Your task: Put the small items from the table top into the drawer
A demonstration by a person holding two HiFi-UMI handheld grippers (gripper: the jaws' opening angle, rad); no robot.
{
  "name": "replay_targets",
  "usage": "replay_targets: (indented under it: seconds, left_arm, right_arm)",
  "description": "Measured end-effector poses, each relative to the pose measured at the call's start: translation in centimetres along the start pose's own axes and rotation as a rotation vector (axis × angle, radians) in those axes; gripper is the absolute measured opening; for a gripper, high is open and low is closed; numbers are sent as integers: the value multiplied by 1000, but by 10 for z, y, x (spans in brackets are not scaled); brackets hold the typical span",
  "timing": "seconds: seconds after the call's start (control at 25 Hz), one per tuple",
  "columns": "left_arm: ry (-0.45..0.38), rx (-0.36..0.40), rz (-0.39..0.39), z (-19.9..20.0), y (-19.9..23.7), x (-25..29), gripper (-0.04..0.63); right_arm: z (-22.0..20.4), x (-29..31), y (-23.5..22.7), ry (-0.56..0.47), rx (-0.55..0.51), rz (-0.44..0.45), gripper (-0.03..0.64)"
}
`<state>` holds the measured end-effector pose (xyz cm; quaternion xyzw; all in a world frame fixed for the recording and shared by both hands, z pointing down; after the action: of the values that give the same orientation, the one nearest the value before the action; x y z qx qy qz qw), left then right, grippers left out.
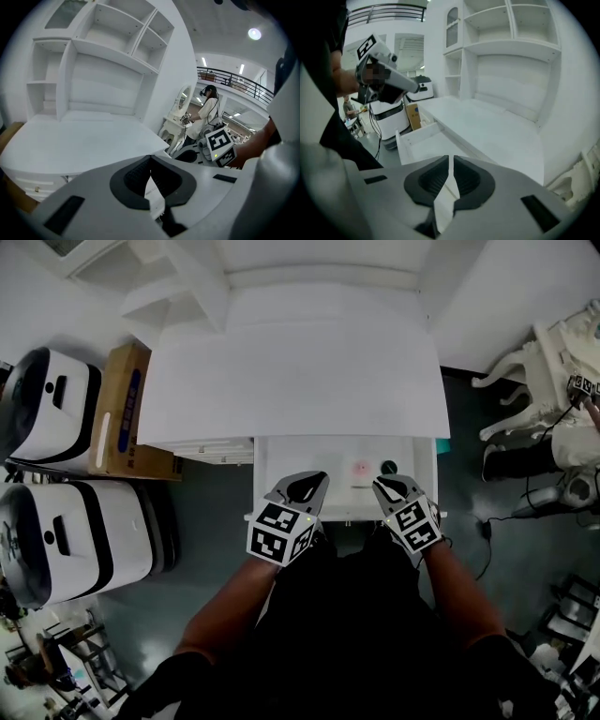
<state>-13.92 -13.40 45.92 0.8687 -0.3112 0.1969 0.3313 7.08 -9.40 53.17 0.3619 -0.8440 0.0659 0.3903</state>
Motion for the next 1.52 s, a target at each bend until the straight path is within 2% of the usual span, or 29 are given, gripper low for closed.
replay_targets:
  seconds: [0.24, 0.48, 0.64, 0.96, 1.2, 1.52]
  left_arm:
    - [41, -16, -104, -10, -3, -7, 3]
    - [11, 21, -123, -9, -14, -9, 3]
    - [-34, 17, -112, -11, -28, -17, 3]
    - [-85, -79, -17, -43, -53, -28, 3]
    - [-130, -104, 26, -62, -110, -15, 3]
    - [-188, -107, 97, -104, -187, -6, 3]
  right_arm:
    - [34, -40, -1, -123, 181, -107, 44]
    - [36, -75, -1, -199, 315, -91, 44]
    - [29, -84, 3, -188, 280, -76, 44]
    - [16, -105, 0, -227, 197, -12, 44]
    - [-12, -140, 6, -283, 152, 50, 44]
    - [-81, -185, 20, -299, 160, 108, 37]
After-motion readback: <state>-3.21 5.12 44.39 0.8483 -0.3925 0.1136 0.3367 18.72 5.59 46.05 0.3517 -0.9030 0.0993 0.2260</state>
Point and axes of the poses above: the fingertips, and each gripper's own axes: x forward along the fingers, y to its left, z out of its top, the point moved 9 cm from there along -x, backward along the fingers, and after that the axes turned 12 degrees about -x, right-handed, at the moved point
